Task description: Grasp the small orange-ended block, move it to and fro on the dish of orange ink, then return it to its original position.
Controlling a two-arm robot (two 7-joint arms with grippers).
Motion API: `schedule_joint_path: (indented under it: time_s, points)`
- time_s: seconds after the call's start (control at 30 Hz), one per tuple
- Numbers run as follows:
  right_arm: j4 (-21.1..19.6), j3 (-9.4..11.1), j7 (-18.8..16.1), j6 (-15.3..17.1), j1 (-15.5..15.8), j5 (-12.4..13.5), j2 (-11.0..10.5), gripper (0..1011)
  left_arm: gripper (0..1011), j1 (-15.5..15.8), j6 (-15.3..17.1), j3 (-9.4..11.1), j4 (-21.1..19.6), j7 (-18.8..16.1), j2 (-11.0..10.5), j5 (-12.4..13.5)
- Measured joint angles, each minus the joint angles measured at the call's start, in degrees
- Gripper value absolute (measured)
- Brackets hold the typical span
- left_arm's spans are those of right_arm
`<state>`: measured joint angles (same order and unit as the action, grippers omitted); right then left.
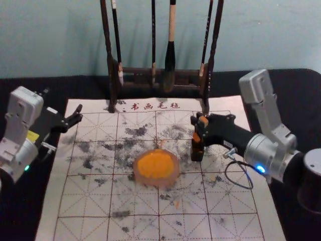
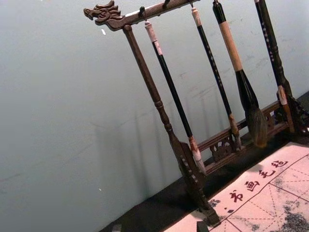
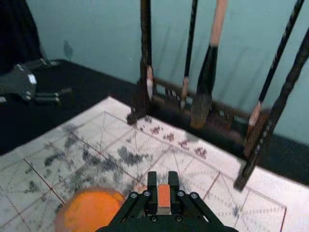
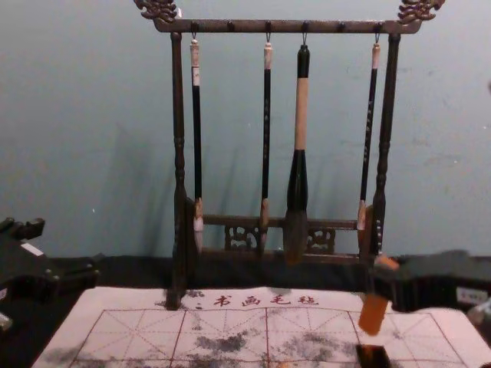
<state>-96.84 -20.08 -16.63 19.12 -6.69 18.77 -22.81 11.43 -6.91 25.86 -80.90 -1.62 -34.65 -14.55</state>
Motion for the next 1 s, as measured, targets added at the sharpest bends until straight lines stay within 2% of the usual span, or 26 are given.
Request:
schedule_joint_path:
  time_s: [0.13, 0.23, 0.4, 0.43, 0.7, 0.77, 0.8, 0.87, 1.0]
  points:
    - [-0.7, 0.0, -1.4, -2.8, -0.1, -0.4, -0.7, 111, 1001, 0.0, 0.0, 0.0, 0.0, 0.0, 0.0, 0.0]
    - [-0.5, -0.9, -3.5, -5.8, -0.9, -1.2, -1.4, 111, 1001, 0.0, 0.0, 0.0, 0.0, 0.0, 0.0, 0.0]
    - [1.6, -3.8, -8.8, -9.9, -3.9, -2.1, -2.6, 111, 1001, 0.0, 0.0, 0.0, 0.0, 0.0, 0.0, 0.0]
    - [1.6, -3.8, -8.8, -9.9, -3.9, -2.1, -2.6, 111, 1001, 0.0, 0.0, 0.0, 0.0, 0.0, 0.0, 0.0]
    - [6.5, -8.4, -14.2, -11.3, -9.1, -2.0, -1.9, 111, 1001, 0.0, 0.0, 0.0, 0.0, 0.0, 0.0, 0.0]
    - [8.0, -9.8, -15.4, -11.3, -10.5, -1.9, -1.6, 111, 1001, 0.0, 0.0, 0.0, 0.0, 0.0, 0.0, 0.0]
    - [8.0, -9.8, -15.4, -11.3, -10.5, -1.9, -1.6, 111, 1001, 0.0, 0.0, 0.0, 0.0, 0.0, 0.0, 0.0]
    - [10.1, -11.4, -16.7, -11.1, -12.2, -1.9, -1.1, 111, 1001, 0.0, 0.0, 0.0, 0.0, 0.0, 0.0, 0.0]
    - [12.0, -12.9, -17.7, -10.2, -13.8, -1.9, -0.8, 111, 1001, 0.0, 0.0, 0.0, 0.0, 0.0, 0.0, 0.0]
